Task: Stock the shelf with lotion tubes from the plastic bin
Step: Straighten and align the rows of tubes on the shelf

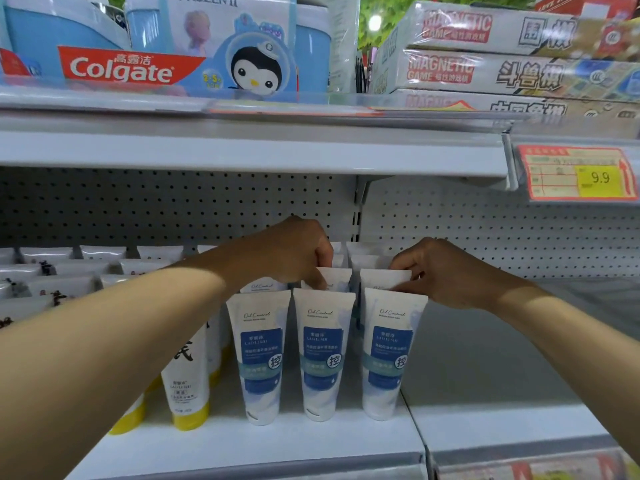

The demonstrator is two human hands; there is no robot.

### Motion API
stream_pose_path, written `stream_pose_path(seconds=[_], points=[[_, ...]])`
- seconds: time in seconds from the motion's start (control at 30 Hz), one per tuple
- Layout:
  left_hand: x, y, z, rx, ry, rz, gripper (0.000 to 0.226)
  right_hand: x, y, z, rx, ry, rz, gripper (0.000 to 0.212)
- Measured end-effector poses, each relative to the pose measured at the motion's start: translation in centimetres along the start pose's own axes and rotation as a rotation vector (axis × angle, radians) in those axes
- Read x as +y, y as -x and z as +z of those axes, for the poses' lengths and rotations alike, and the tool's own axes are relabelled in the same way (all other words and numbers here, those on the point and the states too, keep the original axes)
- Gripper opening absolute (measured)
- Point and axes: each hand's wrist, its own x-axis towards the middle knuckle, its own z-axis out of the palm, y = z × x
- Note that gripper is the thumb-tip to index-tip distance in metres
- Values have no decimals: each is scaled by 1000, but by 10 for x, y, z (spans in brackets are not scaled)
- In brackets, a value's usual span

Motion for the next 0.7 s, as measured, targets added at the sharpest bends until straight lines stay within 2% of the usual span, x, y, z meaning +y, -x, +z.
stream_pose_path(seconds=[0.33, 0.47, 0.57, 0.7], points=[[1, 1, 1, 4, 33, -4, 16, 4, 1, 2, -23, -71, 4, 1], [1, 1, 0, -6, 46, -12, 24, 1, 4, -5, -1, -71, 12, 12], [1, 2, 0, -15, 39, -14, 22, 2, 8, -10, 87, -65, 11, 22], [1, 3, 0, -14, 45, -8, 17, -1, 12, -14, 296, -22, 4, 19]])
